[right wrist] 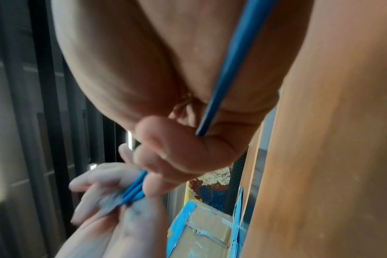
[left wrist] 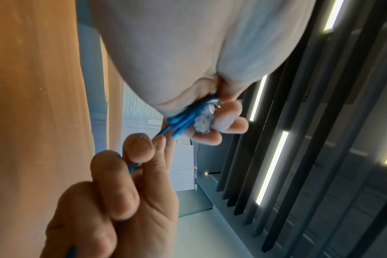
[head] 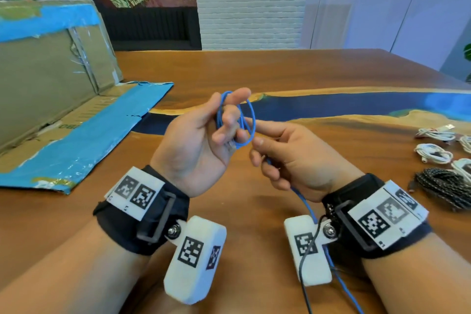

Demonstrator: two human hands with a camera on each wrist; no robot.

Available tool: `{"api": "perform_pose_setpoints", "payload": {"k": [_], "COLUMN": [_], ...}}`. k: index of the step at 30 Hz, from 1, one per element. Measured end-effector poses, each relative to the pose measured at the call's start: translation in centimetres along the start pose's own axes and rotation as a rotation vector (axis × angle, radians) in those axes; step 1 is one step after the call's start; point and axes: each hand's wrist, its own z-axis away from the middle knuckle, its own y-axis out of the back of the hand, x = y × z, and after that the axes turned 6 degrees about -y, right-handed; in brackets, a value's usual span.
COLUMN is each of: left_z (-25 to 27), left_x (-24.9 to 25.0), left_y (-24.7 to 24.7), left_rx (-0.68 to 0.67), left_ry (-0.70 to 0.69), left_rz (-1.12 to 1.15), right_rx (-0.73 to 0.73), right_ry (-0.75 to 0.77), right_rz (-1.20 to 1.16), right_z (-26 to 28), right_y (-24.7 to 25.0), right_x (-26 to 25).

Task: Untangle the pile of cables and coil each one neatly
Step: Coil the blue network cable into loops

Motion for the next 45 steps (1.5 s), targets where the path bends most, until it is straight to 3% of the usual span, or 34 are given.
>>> {"api": "perform_pose_setpoints", "payload": {"k": [4, 8, 11, 15, 19, 21, 26, 31, 35, 38, 41, 45], "left_z": [-0.3, -0.9, -0.6, -0.2, 0.0, 0.0, 0.4, 0.5, 0.4, 0.0, -0.6, -0.6], "left_x": [-0.4, -0.1, -0.2, -0.5, 0.0, 0.4, 1.1, 0.6, -0.2, -0.6, -0.4, -0.5], "left_y": [0.4, 1.1, 1.4, 1.1, 1.0, 1.3, 1.2, 1.2, 0.4, -0.1, 0.5, 0.8], "left_rx": [0.121, 0.240, 0.179, 0.011, -0.010, -0.045, -0.182, -0.174, -0.112, 0.038, 0.163, 0.240], "left_ry": [-0.127, -0.166, -0.044, 0.086, 0.127, 0.124, 0.282, 0.225, 0.167, 0.075, -0.101, -0.182], "left_rz": [-0.049, -0.289, -0.568, -0.980, -1.113, -1.157, -0.890, -0.387, -0.081, 0.101, 0.070, -0.351], "right_rx": [-0.106, -0.179, -0.227, -0.126, -0.139, -0.140, 0.037, 0.235, 0.223, 0.124, -0.013, -0.140], "right_ry": [-0.078, -0.168, -0.171, -0.132, -0.111, -0.063, 0.037, 0.129, 0.095, 0.016, -0.106, -0.153], "right_rz": [0.189, 0.338, 0.305, 0.271, 0.319, 0.234, 0.021, 0.023, 0.089, 0.211, 0.276, 0.298], "right_z": [0.3, 0.8, 1.1, 1.1, 1.2, 1.5, 1.5, 0.4, 0.2, 0.0, 0.2, 0.5], "right_y": [-0.9, -1.6, -1.8, -1.0, -0.9, -0.4, 1.3, 1.3, 0.7, -0.1, -1.2, -2.0], "right_x": [0.4, 0.6, 0.1, -0.6, -0.9, -1.3, -1.9, -1.3, -0.6, 0.1, 1.0, 0.9]}}
